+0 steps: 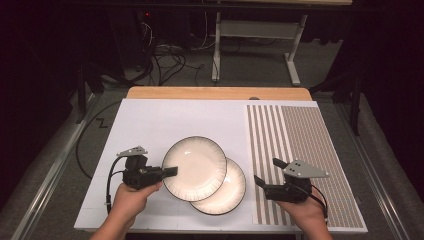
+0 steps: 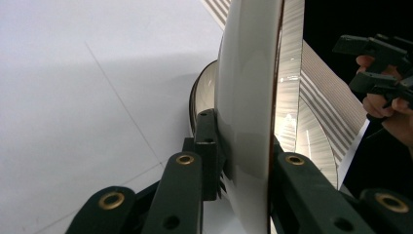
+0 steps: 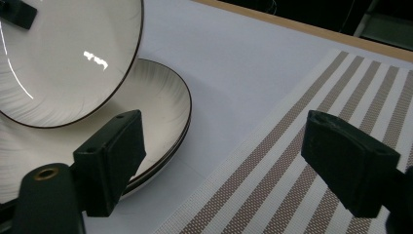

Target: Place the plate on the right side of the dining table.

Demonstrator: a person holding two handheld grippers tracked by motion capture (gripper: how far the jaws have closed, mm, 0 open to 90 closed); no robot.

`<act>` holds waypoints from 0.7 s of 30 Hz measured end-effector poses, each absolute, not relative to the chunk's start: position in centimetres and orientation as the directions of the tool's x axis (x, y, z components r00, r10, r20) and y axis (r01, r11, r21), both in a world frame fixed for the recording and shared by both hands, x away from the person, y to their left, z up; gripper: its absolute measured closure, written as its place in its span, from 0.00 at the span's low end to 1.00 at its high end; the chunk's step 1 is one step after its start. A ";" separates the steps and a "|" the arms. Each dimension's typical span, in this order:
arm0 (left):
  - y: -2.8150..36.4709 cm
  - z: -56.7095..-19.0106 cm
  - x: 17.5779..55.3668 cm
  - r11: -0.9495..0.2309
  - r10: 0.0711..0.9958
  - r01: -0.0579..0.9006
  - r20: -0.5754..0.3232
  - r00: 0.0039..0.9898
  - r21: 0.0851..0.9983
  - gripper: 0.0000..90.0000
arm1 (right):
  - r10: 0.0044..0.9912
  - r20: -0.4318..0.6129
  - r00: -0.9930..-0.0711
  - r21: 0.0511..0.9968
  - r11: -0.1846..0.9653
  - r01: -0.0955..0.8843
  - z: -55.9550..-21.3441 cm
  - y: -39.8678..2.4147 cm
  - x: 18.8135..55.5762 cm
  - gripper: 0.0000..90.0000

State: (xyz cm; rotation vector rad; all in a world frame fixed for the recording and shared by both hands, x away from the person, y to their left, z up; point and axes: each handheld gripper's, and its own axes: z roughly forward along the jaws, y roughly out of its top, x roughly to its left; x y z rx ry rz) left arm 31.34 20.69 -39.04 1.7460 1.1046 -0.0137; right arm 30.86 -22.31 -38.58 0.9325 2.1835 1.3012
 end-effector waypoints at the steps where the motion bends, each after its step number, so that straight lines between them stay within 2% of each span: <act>1: 20.7 -39.0 31.2 -0.058 0.662 0.660 -0.466 0.587 0.749 0.88 | 0.732 -0.025 -0.680 0.886 0.331 0.324 -38.6 -22.5 30.8 0.18; 10: 20.4 -38.9 30.1 -0.087 0.667 0.554 -0.365 0.649 0.828 0.88 | 0.754 -0.017 -0.657 0.903 0.294 0.313 -38.3 -23.4 30.6 0.08; 16: 20.7 -39.3 29.7 -0.086 0.663 0.521 -0.342 0.666 0.849 0.87 | 0.755 -0.013 -0.656 0.904 0.289 0.314 -38.5 -23.4 30.5 0.02; 21: 20.8 -39.3 29.3 -0.096 0.665 0.485 -0.306 0.681 0.869 0.87 | 0.756 -0.011 -0.654 0.907 0.283 0.312 -38.6 -23.2 30.1 0.01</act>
